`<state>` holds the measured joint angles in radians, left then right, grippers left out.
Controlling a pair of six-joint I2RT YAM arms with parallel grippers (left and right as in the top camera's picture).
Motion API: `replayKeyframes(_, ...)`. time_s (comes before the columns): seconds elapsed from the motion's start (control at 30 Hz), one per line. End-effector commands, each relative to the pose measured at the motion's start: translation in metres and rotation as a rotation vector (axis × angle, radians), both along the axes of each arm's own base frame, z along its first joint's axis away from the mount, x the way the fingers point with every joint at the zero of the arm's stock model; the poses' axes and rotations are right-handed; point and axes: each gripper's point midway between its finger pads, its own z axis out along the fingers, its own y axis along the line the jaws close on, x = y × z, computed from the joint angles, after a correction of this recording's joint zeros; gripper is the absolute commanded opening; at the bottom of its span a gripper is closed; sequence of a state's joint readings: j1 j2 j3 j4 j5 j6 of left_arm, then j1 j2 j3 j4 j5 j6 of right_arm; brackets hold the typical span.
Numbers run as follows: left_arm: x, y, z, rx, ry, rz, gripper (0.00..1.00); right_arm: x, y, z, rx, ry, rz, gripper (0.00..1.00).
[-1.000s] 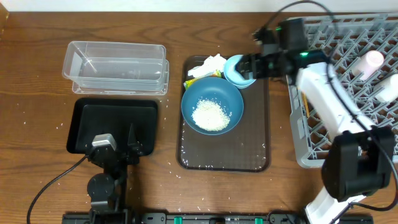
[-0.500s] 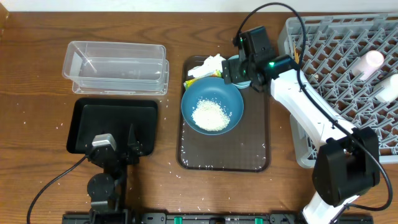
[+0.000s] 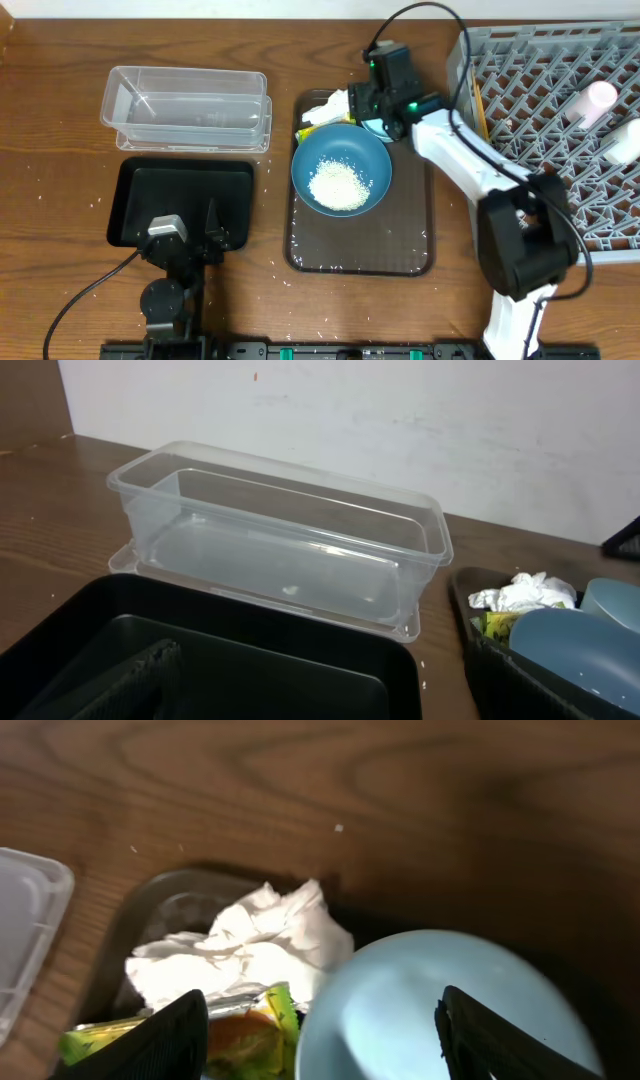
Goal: Sort waste into correct bins and load items into the dishwasher rack
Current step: 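Move the right gripper to the light-blue bowl on the brown tray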
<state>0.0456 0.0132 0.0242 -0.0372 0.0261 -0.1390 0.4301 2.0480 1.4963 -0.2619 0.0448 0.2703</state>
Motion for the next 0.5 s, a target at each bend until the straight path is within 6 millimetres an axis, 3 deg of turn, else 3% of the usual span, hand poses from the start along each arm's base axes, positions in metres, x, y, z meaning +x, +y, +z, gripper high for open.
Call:
replayKeyframes(0.0, -0.001, 0.005, -0.018, -0.012, 0.051, 0.026, 0.92, -0.001, 0.005, -0.018, 0.03, 0.038, -0.05, 0.7)
replayKeyframes(0.47, -0.001, 0.005, -0.018, -0.012, 0.051, 0.026, 0.92, -0.014, 0.01, -0.046, -0.037, 0.084, -0.117, 0.47)
